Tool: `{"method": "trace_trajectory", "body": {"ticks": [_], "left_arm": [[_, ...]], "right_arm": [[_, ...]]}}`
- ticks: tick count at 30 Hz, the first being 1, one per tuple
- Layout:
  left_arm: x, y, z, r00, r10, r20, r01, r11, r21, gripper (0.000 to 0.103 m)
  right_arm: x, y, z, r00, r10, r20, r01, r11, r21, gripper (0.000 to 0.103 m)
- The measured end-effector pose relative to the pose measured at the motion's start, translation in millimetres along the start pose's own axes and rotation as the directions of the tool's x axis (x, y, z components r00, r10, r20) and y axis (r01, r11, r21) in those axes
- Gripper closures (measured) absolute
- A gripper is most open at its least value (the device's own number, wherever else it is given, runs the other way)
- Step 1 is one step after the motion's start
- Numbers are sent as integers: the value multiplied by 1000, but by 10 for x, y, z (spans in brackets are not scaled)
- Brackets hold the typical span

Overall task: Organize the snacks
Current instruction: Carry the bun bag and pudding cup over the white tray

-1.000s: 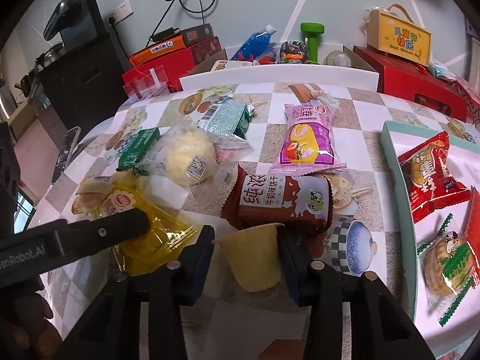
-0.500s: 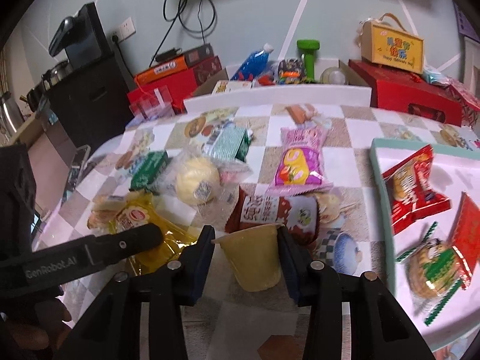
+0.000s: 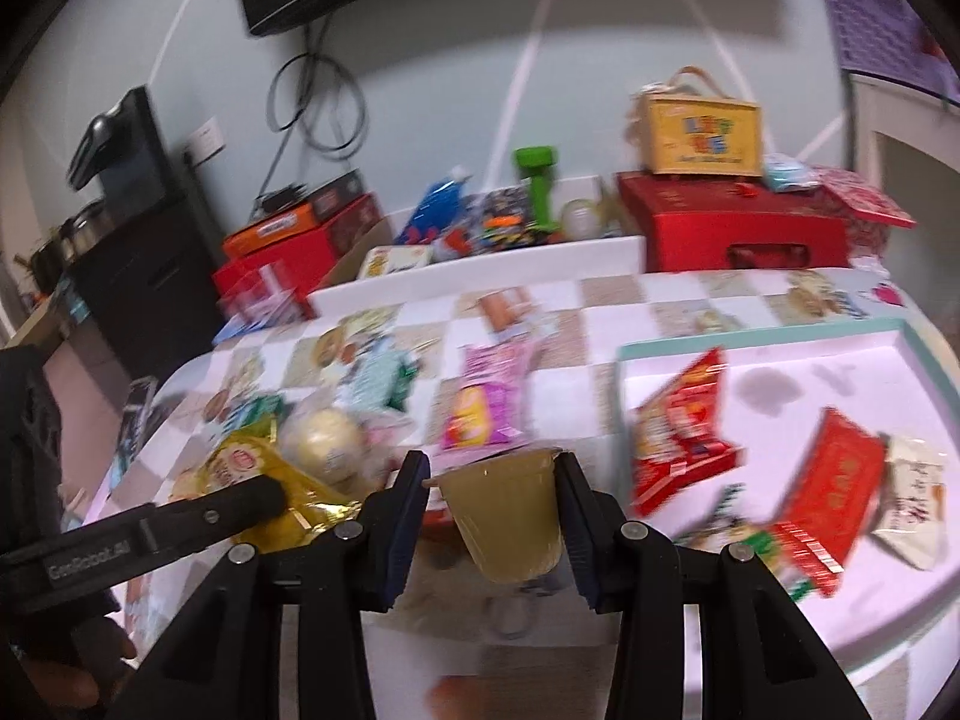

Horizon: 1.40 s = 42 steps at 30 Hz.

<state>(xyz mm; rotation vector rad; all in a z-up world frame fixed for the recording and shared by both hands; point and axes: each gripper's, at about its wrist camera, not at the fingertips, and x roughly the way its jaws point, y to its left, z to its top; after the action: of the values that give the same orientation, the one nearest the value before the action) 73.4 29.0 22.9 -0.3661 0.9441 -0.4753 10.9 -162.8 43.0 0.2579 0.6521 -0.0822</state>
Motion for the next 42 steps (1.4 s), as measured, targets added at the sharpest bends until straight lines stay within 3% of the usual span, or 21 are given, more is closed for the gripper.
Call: {"method": "trace_trajectory", "body": {"ticks": [12,23,34,42], "left_arm": [[339,-743,-124,995,-70,-75,82,982,170,42],[675,-1353,-139,983,-114,-145,153,945,289,42],[936,-2173,-10,962,-191,-195,255,885,389,42],[1325,-2530,-34,956,-137,-258,244,860,448,42]], "right_arm": [[-342,-919,84,980,-188,56,175,967,187,58],[-584,-1542,37,957,-284,65,249,913,323,58],[-502,-1865,186,944,-327,40,299,901,314,58],[-406,-2308,365,925,-380,-9,365,882,297,58]]}}
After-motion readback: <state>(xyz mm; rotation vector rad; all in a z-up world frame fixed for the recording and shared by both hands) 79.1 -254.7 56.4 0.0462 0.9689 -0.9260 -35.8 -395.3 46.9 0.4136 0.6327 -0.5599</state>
